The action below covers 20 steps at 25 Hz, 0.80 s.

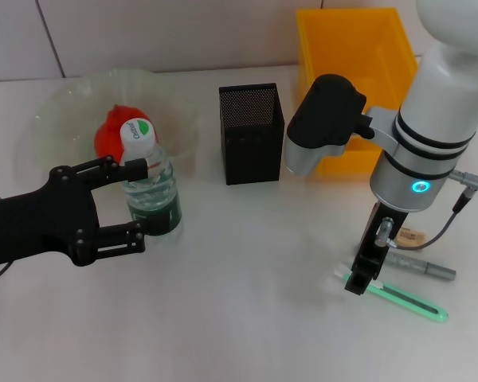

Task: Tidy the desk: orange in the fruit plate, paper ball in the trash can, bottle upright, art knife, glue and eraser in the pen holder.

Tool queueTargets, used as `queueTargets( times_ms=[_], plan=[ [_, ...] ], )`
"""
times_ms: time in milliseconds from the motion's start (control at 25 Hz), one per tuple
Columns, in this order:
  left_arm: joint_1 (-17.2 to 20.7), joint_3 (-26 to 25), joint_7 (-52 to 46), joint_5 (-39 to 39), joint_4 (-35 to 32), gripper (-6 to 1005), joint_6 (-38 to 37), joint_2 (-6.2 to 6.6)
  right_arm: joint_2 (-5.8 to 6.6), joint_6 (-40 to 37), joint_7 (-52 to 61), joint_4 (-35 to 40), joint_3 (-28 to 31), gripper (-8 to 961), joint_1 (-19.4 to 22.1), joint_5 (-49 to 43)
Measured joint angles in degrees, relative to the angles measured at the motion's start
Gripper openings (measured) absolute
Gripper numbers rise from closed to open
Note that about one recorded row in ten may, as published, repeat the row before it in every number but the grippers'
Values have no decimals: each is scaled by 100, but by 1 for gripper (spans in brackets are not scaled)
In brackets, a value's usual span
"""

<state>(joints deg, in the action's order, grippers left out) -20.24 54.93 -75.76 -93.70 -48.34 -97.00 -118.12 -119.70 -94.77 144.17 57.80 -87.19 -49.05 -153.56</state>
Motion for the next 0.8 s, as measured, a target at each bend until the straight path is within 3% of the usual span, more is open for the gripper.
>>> queueTargets(
  times_ms=[800],
  plan=[
    [-3, 0, 0, 1, 0, 806, -3, 0, 0, 39, 32, -60, -123, 447, -12, 18]
  ],
)
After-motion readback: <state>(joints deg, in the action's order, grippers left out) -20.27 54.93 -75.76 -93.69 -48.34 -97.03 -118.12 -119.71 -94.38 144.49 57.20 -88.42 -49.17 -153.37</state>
